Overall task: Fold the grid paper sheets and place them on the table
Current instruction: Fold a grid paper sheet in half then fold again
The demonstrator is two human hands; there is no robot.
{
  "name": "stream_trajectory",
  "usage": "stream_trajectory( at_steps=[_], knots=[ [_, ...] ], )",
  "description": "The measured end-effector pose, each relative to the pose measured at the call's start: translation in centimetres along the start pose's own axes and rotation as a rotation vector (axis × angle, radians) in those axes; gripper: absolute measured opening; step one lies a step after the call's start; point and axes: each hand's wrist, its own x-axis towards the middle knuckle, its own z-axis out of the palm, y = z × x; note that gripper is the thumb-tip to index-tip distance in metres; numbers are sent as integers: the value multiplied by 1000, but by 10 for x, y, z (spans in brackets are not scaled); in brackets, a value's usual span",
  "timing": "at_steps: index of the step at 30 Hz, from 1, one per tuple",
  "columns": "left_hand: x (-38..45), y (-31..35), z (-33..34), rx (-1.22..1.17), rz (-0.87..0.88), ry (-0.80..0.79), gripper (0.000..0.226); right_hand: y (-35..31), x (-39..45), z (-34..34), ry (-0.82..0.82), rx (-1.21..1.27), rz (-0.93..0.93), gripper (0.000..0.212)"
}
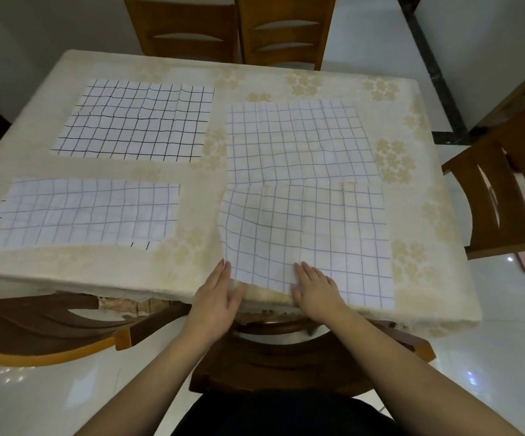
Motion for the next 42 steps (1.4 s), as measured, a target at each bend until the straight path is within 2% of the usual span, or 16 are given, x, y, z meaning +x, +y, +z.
stream_trajectory(
  at_steps=[6,11,15,19,20,23,26,30,33,36,42],
  knots=[
    [-13,6,-26,106,181,22,63,-21,-9,3,-55,191,12,58],
    [-14,16,-32,225,420,20,66,-48,-22,-23,78,690,132,56],
    [-8,25,-26,265,535,9,62,-72,-28,-61,203,889,135,60],
    [-2,35,-20,326,636,-66,64,-88,-28,-81,182,879,148,74],
    [-1,36,-19,343,662,-83,64,-90,-27,-83,196,839,167,69],
    [0,39,-15,363,723,-117,60,-90,-20,-82,341,658,212,35],
    [-1,41,-11,350,773,-125,59,-82,-19,-84,427,598,288,40],
    [1,42,-7,314,864,-107,56,-59,-27,-88,490,637,356,32],
    [4,40,-1,296,879,-98,59,-34,-35,-90,519,695,408,33],
    [11,41,8,291,822,-109,62,-6,-42,-92,538,730,434,40],
    [37,56,34,274,577,-174,68,52,-50,-82,544,786,452,29]
  ],
)
